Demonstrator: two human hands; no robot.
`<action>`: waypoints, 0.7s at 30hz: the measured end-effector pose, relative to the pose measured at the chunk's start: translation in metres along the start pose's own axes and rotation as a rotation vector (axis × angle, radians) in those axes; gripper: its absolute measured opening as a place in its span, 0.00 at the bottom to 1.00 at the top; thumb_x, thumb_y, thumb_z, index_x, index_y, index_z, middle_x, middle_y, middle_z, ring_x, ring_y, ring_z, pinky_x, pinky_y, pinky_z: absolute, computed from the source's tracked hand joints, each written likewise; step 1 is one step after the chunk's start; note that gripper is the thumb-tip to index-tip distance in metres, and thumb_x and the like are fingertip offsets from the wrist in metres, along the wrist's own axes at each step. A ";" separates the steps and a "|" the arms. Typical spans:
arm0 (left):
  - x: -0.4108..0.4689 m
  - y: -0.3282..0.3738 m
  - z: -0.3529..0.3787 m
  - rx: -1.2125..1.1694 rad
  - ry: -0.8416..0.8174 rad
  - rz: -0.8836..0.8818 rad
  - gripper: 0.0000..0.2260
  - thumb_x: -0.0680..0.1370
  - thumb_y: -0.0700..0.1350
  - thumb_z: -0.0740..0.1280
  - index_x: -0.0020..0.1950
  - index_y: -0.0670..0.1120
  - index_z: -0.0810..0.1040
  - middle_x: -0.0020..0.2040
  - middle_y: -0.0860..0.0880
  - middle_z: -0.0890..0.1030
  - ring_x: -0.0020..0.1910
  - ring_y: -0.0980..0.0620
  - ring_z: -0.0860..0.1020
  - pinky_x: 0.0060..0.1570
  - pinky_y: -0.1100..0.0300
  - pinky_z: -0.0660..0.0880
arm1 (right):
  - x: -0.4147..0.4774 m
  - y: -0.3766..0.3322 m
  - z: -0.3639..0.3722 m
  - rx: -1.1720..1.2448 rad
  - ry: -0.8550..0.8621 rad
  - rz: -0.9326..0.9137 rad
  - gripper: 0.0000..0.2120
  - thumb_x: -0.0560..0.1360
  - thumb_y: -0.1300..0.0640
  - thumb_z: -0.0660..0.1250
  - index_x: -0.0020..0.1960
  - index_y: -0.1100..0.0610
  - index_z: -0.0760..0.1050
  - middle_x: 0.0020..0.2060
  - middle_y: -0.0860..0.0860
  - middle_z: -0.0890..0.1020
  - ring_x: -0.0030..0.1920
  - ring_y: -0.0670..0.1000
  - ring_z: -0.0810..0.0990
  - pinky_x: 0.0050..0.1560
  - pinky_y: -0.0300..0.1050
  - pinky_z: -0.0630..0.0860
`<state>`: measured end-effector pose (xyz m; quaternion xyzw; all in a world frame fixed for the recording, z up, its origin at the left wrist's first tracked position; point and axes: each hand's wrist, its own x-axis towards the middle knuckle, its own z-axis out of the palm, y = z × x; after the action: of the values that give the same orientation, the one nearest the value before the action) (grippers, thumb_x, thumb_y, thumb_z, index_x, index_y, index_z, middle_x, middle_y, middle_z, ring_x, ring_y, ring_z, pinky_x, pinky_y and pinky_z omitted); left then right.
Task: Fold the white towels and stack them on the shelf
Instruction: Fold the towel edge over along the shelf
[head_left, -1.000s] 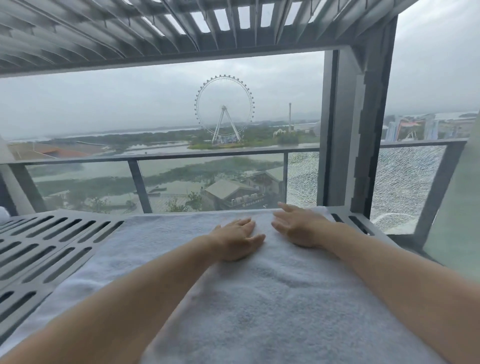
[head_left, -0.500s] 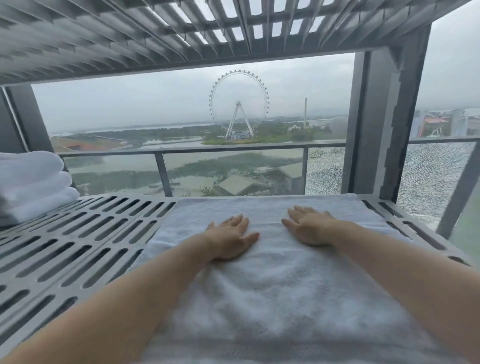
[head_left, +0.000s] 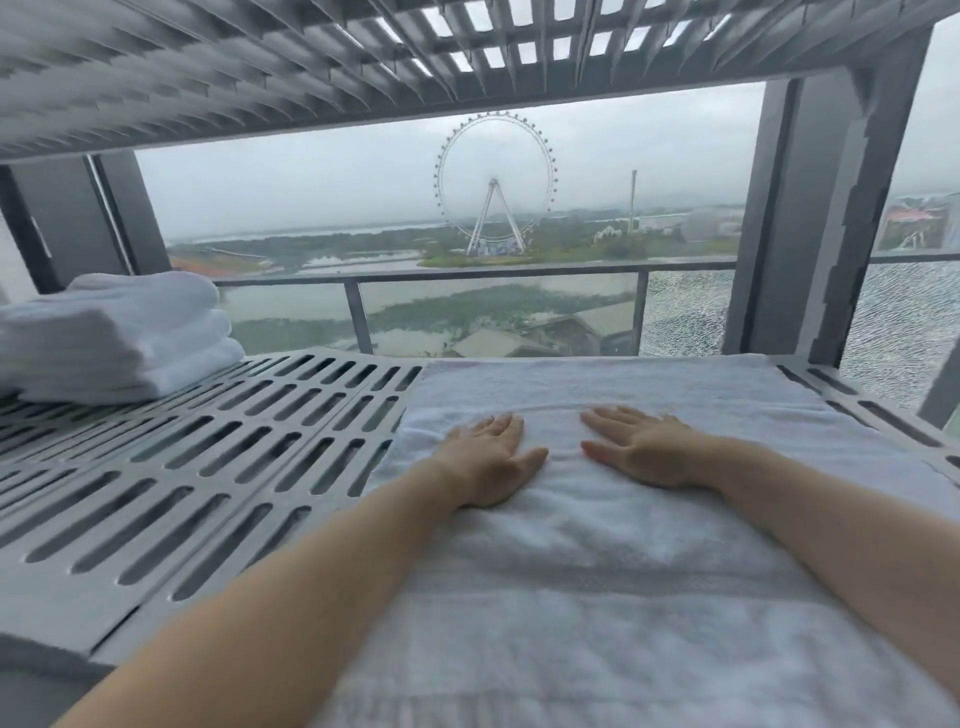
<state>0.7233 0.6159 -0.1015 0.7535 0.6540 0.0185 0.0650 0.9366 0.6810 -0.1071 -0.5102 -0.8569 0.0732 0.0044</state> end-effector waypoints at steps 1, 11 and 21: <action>-0.005 -0.007 -0.001 0.004 -0.002 -0.018 0.31 0.79 0.63 0.44 0.76 0.49 0.45 0.77 0.51 0.45 0.76 0.53 0.44 0.72 0.51 0.41 | -0.003 0.004 -0.002 -0.016 0.009 0.043 0.32 0.74 0.31 0.44 0.75 0.42 0.46 0.76 0.43 0.46 0.75 0.45 0.44 0.71 0.58 0.41; -0.054 -0.012 -0.001 0.010 -0.029 0.049 0.30 0.79 0.62 0.44 0.76 0.46 0.45 0.77 0.50 0.45 0.75 0.53 0.43 0.73 0.50 0.42 | -0.023 -0.051 0.007 -0.009 0.031 -0.001 0.29 0.75 0.33 0.44 0.74 0.40 0.46 0.76 0.43 0.47 0.75 0.47 0.45 0.70 0.62 0.40; -0.051 -0.013 -0.002 0.012 -0.041 0.061 0.32 0.78 0.64 0.43 0.76 0.47 0.44 0.77 0.51 0.44 0.76 0.52 0.44 0.72 0.48 0.40 | -0.027 -0.069 0.012 0.029 0.030 0.086 0.31 0.75 0.33 0.44 0.74 0.42 0.45 0.76 0.44 0.46 0.75 0.47 0.43 0.70 0.65 0.40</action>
<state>0.7031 0.5670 -0.0986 0.7738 0.6292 0.0013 0.0733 0.8887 0.6235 -0.1081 -0.5475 -0.8329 0.0779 0.0214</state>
